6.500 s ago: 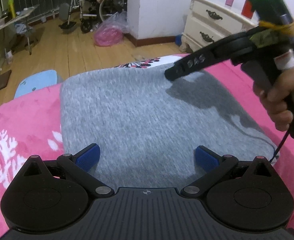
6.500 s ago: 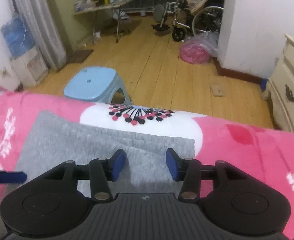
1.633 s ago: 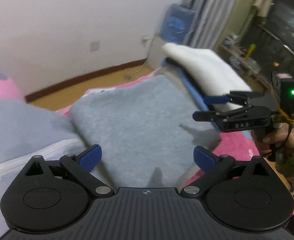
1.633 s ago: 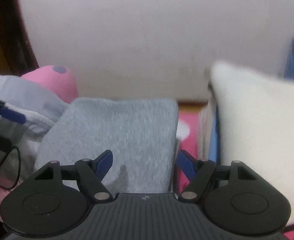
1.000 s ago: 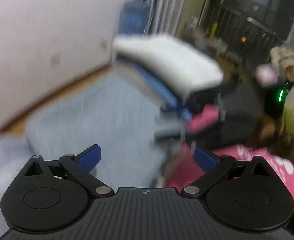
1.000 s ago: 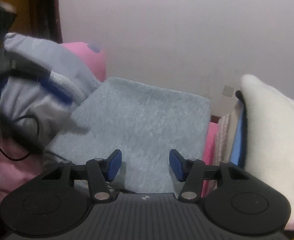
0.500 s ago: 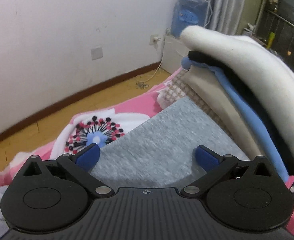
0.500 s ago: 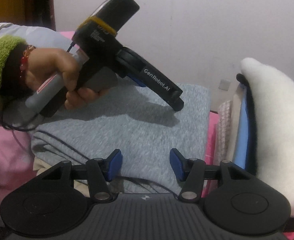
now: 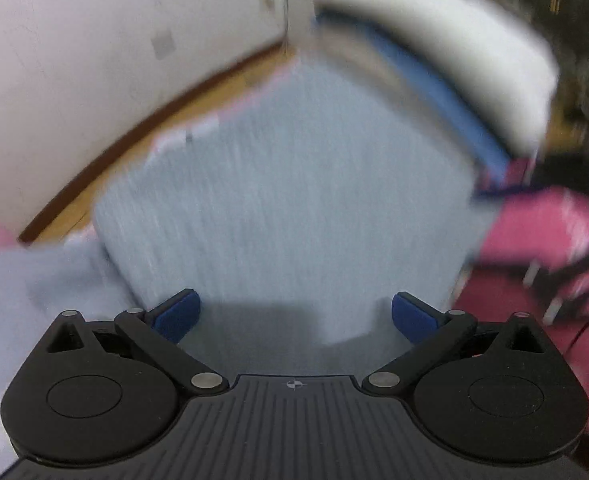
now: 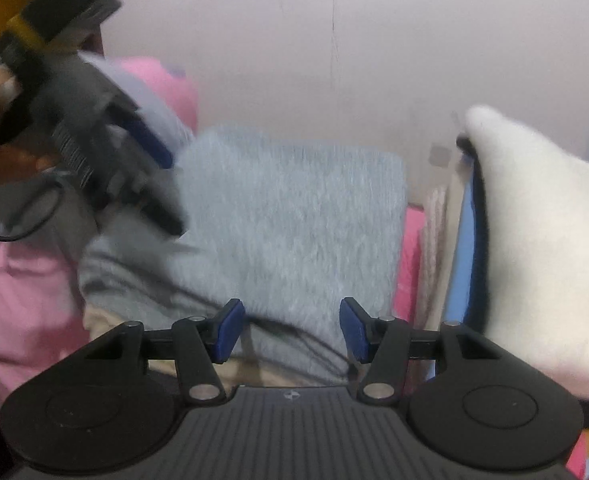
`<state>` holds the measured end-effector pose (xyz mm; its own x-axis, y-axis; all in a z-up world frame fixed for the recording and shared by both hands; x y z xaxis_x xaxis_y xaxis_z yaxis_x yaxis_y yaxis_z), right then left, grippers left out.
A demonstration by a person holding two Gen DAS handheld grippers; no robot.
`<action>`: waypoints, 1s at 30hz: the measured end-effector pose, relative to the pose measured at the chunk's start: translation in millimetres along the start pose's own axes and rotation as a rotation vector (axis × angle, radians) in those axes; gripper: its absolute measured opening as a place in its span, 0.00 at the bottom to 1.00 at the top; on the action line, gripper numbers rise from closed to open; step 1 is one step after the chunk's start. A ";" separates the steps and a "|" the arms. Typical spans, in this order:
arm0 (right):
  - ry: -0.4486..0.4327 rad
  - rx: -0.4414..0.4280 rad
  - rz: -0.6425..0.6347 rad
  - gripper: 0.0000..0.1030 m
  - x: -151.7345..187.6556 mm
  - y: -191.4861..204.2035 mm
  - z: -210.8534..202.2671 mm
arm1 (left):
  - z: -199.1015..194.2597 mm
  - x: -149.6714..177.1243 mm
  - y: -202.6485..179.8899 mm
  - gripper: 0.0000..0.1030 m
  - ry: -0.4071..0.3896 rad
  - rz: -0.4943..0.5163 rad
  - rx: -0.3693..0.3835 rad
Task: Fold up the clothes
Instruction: 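Lower the grey bundle onto the folded clothes stack and open both grippers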
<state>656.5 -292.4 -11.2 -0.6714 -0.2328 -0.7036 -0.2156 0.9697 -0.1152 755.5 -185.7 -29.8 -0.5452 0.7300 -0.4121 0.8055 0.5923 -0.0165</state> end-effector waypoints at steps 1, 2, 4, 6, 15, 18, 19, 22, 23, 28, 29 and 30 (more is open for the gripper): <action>0.009 0.002 0.005 0.55 -0.1 1.3 -1.9 | 4.1 4.7 -3.1 1.00 0.004 0.013 -0.017; 0.017 0.003 0.010 0.55 -0.2 2.7 -3.8 | 3.5 5.0 -4.3 1.00 -0.004 0.006 -0.023; 0.010 0.015 0.028 0.55 -1.4 -0.6 -18.5 | -0.1 3.8 -5.4 1.00 -0.014 -0.014 -0.024; -0.032 0.054 0.064 0.55 2.5 -14.4 -48.8 | -14.2 -4.0 -5.7 1.00 -0.016 -0.031 0.003; -0.388 0.377 0.265 0.55 91.1 -84.1 -237.7 | -57.5 -58.2 -75.0 1.00 -0.223 0.031 0.072; -0.482 0.402 0.256 0.56 120.7 -93.2 -266.4 | -50.6 -69.5 -97.7 1.00 -0.259 -0.036 0.083; -0.510 0.407 0.244 0.56 129.6 -95.1 -272.0 | -46.7 -71.5 -102.7 1.00 -0.261 -0.061 0.078; -0.569 0.412 0.195 0.57 150.4 -99.9 -273.1 | -34.9 -77.6 -117.8 1.00 -0.265 -0.136 0.062; -0.588 0.408 0.190 0.58 156.6 -102.7 -271.2 | -32.2 -79.1 -122.7 1.00 -0.272 -0.155 0.057; -0.652 0.300 0.207 0.58 151.5 -129.9 -277.4 | -48.5 -83.4 -138.8 1.00 -0.374 -0.226 0.022; -0.662 0.274 0.200 0.58 143.3 -135.2 -283.7 | -54.6 -84.1 -139.6 1.00 -0.392 -0.246 0.015; -0.673 0.248 0.194 0.58 135.1 -140.4 -289.9 | -64.2 -84.9 -139.3 1.00 -0.411 -0.273 0.009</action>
Point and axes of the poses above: each gripper's, at about its wrist camera, not at the fingertips, and z roughly the way its jaws point, y to its left, x to its underside, the point moved 2 cm from there along z, roughly the way its jaws point, and after that the axes turned 9 degrees about -z, right-handed, at the moved point
